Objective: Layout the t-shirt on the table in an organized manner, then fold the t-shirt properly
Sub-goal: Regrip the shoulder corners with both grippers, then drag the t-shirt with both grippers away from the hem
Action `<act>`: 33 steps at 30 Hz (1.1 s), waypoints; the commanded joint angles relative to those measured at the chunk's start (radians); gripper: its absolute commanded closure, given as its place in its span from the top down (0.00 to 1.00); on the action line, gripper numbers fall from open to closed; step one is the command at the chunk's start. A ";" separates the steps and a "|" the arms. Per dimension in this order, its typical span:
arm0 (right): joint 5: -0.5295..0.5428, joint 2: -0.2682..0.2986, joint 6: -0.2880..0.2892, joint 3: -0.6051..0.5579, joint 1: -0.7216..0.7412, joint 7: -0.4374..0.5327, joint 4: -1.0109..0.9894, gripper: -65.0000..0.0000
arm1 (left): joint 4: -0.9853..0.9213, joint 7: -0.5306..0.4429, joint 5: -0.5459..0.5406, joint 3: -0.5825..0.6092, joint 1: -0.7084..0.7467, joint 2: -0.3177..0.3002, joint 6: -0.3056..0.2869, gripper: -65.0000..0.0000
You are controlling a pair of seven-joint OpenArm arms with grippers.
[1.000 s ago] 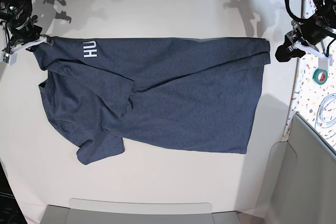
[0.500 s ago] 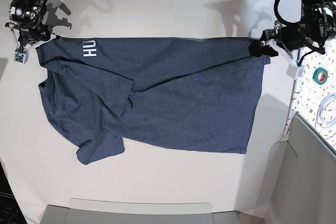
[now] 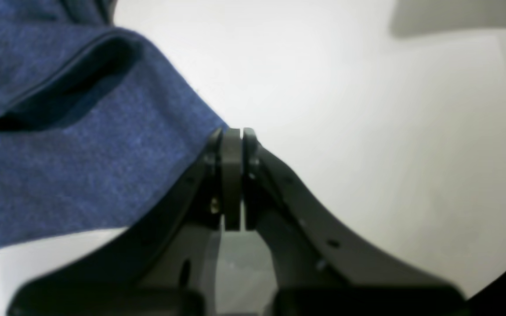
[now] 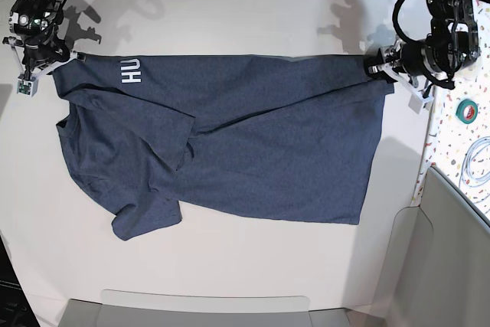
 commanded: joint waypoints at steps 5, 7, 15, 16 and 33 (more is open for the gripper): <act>-0.008 0.017 -0.001 0.005 0.005 0.018 0.019 0.00 | 0.010 -0.050 0.071 -0.007 -0.010 -0.018 -0.007 0.20; -0.008 0.017 -0.001 0.005 0.005 0.018 0.019 0.00 | -0.008 -0.079 0.113 -0.006 -0.010 -0.008 -0.007 0.20; -0.008 0.046 -0.001 0.002 0.006 0.017 0.019 0.00 | -0.099 -0.197 0.300 0.103 -0.004 0.015 -0.004 0.20; -0.008 0.049 -0.001 0.002 0.006 0.015 0.019 0.00 | -0.105 -0.211 0.325 0.120 -0.002 0.017 -0.004 0.20; -0.008 0.116 -0.001 0.007 -0.067 0.018 0.070 0.00 | -0.021 -0.238 0.409 0.146 0.167 0.017 -0.003 0.20</act>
